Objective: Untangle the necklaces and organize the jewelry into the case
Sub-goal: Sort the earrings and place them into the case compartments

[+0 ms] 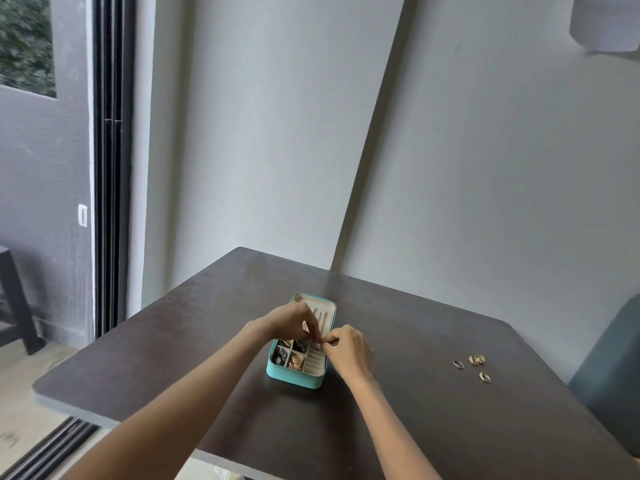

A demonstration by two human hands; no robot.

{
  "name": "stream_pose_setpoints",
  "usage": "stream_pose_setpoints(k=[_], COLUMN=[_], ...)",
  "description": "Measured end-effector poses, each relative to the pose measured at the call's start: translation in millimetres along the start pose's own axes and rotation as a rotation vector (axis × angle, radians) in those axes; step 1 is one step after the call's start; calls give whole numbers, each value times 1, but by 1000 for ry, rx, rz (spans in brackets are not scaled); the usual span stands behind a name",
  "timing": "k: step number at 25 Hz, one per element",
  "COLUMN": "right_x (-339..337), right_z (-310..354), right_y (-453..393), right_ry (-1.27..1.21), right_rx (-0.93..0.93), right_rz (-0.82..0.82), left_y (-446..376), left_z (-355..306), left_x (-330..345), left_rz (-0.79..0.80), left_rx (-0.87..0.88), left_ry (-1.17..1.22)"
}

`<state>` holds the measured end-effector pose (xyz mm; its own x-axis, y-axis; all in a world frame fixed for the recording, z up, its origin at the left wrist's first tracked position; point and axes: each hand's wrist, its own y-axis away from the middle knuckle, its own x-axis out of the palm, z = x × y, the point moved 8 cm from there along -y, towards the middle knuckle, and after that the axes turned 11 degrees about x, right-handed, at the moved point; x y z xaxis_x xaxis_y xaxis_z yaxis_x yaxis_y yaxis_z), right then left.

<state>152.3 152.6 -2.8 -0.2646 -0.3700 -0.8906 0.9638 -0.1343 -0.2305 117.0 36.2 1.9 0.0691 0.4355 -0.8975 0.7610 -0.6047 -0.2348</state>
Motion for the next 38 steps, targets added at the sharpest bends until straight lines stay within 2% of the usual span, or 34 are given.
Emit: stream_pose_setpoints(k=[5, 12, 19, 23, 26, 34, 38], right_x=[0, 2, 29, 36, 38, 40, 33], right_z=[2, -2, -22, -29, -28, -30, -40], right_y=[-2, -7, -15, -15, -18, -17, -19], right_ry=[9, -98, -515, -668, -654, -657, -789], right_rx=[-54, -22, 198, 261, 261, 270, 312], right_rz=[59, 145, 273, 309, 300, 275, 247], left_y=[-2, -3, -13, -13, -15, -14, -29], left_z=[-2, -2, -9, -8, -5, -4, -17], left_x=[0, 3, 11, 12, 5, 8, 1], left_rz=[32, 29, 152, 210, 152, 150, -29], left_rx=[24, 15, 16, -11, -41, -77, -83], left_ry=[36, 42, 32, 127, 199, 187, 122])
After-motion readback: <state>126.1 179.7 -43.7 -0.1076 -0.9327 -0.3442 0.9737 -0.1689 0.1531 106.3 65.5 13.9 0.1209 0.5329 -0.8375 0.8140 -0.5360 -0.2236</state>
